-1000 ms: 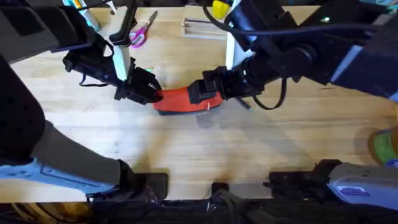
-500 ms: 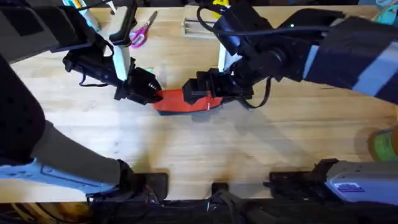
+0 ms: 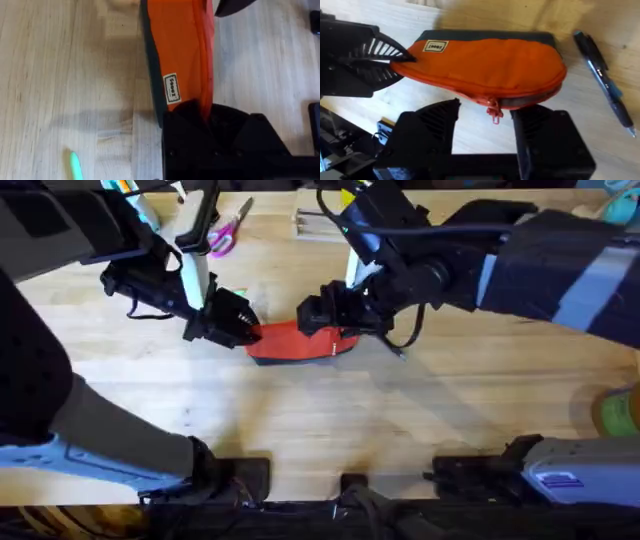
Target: Unzip the bag, pick up the pens from the table one at a time and place them inside, then zip the bag closed.
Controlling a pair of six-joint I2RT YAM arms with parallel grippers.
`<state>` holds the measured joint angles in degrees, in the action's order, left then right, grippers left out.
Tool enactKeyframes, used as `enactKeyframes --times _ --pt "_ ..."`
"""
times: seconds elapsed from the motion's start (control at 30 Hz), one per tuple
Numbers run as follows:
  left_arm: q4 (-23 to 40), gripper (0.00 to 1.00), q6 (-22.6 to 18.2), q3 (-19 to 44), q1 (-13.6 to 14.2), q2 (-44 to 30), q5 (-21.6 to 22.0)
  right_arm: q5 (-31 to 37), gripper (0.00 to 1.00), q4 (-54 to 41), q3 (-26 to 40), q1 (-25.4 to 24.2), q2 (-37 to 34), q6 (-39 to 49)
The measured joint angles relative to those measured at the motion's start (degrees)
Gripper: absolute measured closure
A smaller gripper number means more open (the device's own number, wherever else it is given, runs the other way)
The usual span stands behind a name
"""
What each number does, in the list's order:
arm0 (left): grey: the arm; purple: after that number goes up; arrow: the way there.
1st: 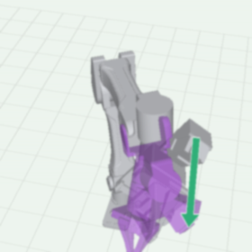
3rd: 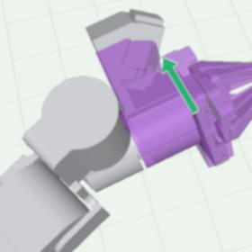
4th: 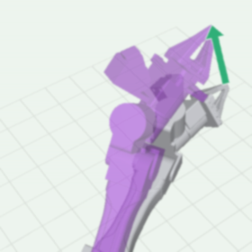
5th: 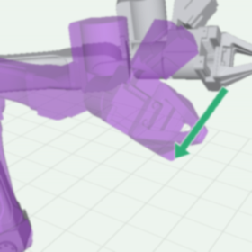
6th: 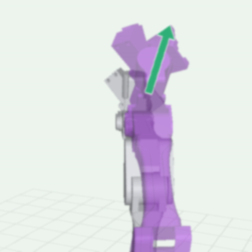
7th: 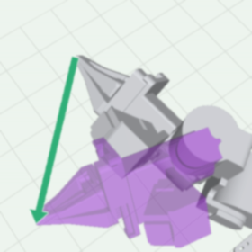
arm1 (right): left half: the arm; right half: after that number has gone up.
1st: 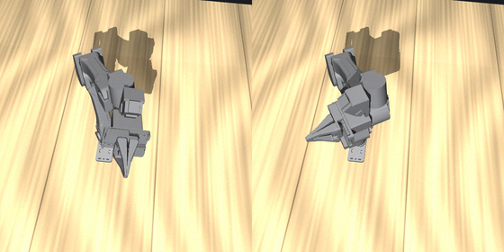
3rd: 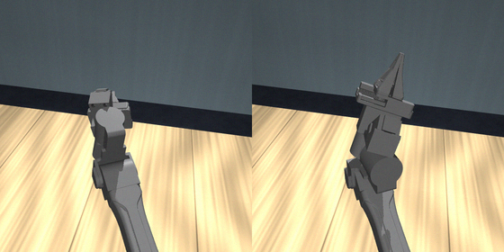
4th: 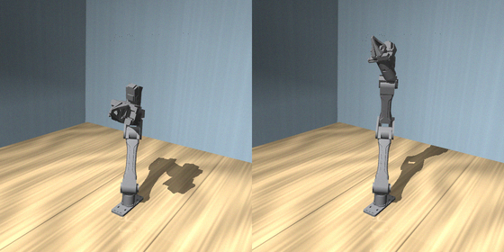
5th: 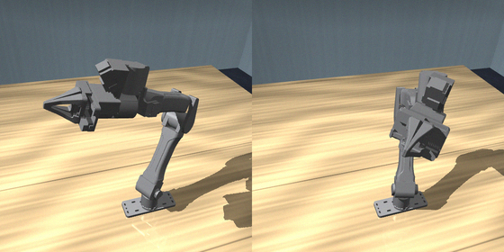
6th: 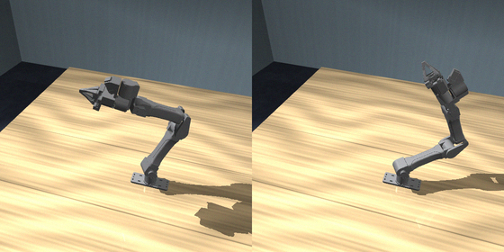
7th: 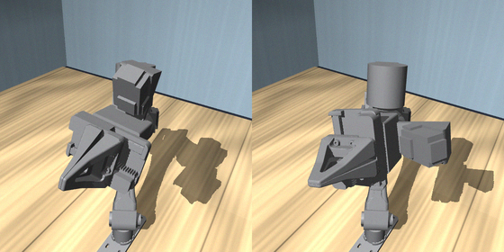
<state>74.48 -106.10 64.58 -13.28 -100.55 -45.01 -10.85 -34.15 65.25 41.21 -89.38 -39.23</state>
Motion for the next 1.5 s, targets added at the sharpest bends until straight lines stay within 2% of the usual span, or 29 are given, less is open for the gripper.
enactKeyframes --times 0.13,0.47,0.57,0.93,1.2,1.33,1.5 --pt "0.02 0.956 -0.01 0.00 0.00 -0.01 0.02 0.94 0.547 -0.74 -0.19 -0.15 0.00 -0.03" --pt "0.02 0.956 0.00 0.00 0.00 0.00 0.02 0.85 0.771 -1.03 -0.21 -0.13 0.00 -0.04" --pt "0.00 0.956 -0.01 0.00 0.00 0.00 0.00 0.75 0.873 -1.14 -0.21 -0.13 0.00 -0.14" --pt "0.08 0.956 0.00 0.00 0.00 0.00 0.02 0.41 0.889 -2.42 -0.21 -0.13 0.29 0.65" --pt "0.07 0.956 0.00 0.00 0.00 -0.02 0.00 -0.79 0.889 -3.43 -0.19 -0.07 5.35 0.66" --pt "0.07 0.956 0.00 0.00 0.00 0.00 0.00 -0.78 0.964 -3.43 -0.19 -0.07 6.40 0.68" --pt "0.07 0.956 0.00 0.00 0.00 0.00 0.00 -0.76 0.968 -3.37 -0.19 -0.07 6.38 0.70"
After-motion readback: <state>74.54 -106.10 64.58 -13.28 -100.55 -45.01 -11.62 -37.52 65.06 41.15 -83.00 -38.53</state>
